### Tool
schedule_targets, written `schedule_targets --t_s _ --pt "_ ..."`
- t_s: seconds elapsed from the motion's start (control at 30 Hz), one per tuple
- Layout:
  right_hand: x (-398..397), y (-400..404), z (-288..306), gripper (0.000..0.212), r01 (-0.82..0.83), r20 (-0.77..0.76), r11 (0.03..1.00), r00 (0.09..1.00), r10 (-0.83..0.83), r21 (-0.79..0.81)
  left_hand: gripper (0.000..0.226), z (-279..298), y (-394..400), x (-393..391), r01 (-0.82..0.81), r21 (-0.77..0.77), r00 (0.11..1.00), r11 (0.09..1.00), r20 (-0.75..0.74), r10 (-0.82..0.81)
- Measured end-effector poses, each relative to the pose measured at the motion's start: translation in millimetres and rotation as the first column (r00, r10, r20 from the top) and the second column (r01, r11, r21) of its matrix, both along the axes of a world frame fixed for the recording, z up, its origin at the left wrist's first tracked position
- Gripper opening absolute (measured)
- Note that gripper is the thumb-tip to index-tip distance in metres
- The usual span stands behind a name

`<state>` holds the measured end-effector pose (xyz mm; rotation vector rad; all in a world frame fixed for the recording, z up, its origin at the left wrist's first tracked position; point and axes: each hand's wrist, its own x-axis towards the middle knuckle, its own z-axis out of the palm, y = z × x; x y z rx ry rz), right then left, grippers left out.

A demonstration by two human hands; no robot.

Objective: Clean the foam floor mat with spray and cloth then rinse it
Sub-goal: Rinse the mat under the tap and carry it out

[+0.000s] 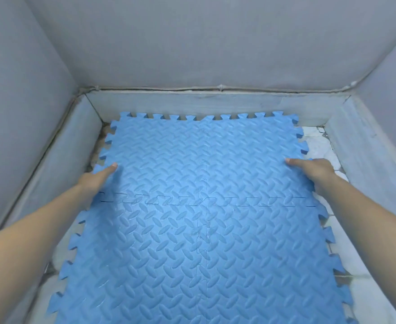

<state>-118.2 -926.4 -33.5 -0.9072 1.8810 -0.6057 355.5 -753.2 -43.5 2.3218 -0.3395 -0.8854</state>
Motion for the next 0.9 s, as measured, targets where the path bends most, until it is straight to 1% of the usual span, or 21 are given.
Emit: schedule_targets --t_s 0.07,0.1,0.13,0.17,0.2,0.23,0.3,0.37,0.47,0.5,0.57,0.6,0.67,0.73,0.8,0.87,0.9 --pt "0 6 17 0.039 -0.035 0.062 0.998 0.997 0.038 -0.047 0.094 8 -1 6 -0.020 0.000 1.000 1.000 -0.011 0.020" --pt "0 9 24 0.028 -0.047 0.089 0.996 0.995 0.054 -0.077 0.094 11 -1 7 -0.036 -0.004 0.999 0.999 0.004 0.036" --pt "-1 11 30 0.025 -0.052 0.099 0.992 0.993 0.064 -0.117 0.094 16 0 7 -0.037 0.001 0.999 0.999 0.010 0.037" --pt "0 14 37 0.027 -0.053 0.101 0.987 0.992 0.069 -0.154 0.094 22 1 8 -0.039 0.000 0.999 0.999 0.005 0.039" --pt "2 17 46 0.035 -0.048 0.094 0.980 0.993 0.067 -0.191 0.094 27 3 9 -0.034 -0.016 0.999 0.999 0.000 0.034" --pt "3 21 56 0.042 -0.047 0.081 0.975 0.995 0.066 -0.218 0.094 35 5 8 -0.029 -0.048 1.000 0.998 0.001 0.029" --pt "3 29 78 0.050 -0.048 0.064 0.968 0.996 0.065 -0.247 0.093 55 8 6 -0.006 -0.112 1.000 0.994 -0.002 0.006" --pt "0 34 102 0.056 -0.010 0.091 0.954 0.995 0.039 -0.301 0.091 77 10 6 0.017 -0.184 1.000 0.983 -0.013 -0.019" --pt "-2 35 144 0.060 0.037 0.122 0.914 0.992 0.014 -0.404 0.085 110 9 13 0.022 -0.323 1.000 0.946 -0.006 -0.026" --pt "-2 34 158 0.060 0.045 0.125 0.899 0.992 0.011 -0.436 0.086 122 7 14 0.011 -0.369 0.999 0.929 -0.031 -0.024" --pt "1 27 187 0.060 0.055 0.113 0.875 0.994 0.000 -0.481 0.085 142 -1 20 -0.016 -0.442 0.999 0.897 -0.050 -0.007" --pt "3 21 202 0.061 0.055 0.099 0.868 0.995 -0.006 -0.493 0.084 153 -7 24 -0.001 -0.468 0.999 0.884 -0.039 -0.019" --pt "10 5 234 0.065 0.019 0.049 0.866 0.999 0.006 -0.500 0.089 178 -18 29 0.045 -0.484 0.997 0.874 -0.032 -0.069" --pt "14 -9 265 0.067 0.027 0.019 0.863 1.000 -0.020 -0.505 0.087 205 -23 28 0.037 -0.504 0.994 0.863 -0.071 -0.084" --pt "12 -22 270 0.067 0.027 -0.018 0.875 0.999 -0.040 -0.483 0.086 214 -30 22 0.044 -0.472 0.992 0.881 -0.080 -0.092" --pt "16 -28 274 0.065 0.075 0.005 0.874 0.997 -0.083 -0.480 0.085 221 -39 20 0.020 -0.498 0.989 0.867 -0.116 -0.089" --pt "18 -32 273 0.064 0.090 0.016 0.877 0.995 -0.094 -0.471 0.084 227 -43 19 0.011 -0.484 0.990 0.875 -0.120 -0.079"
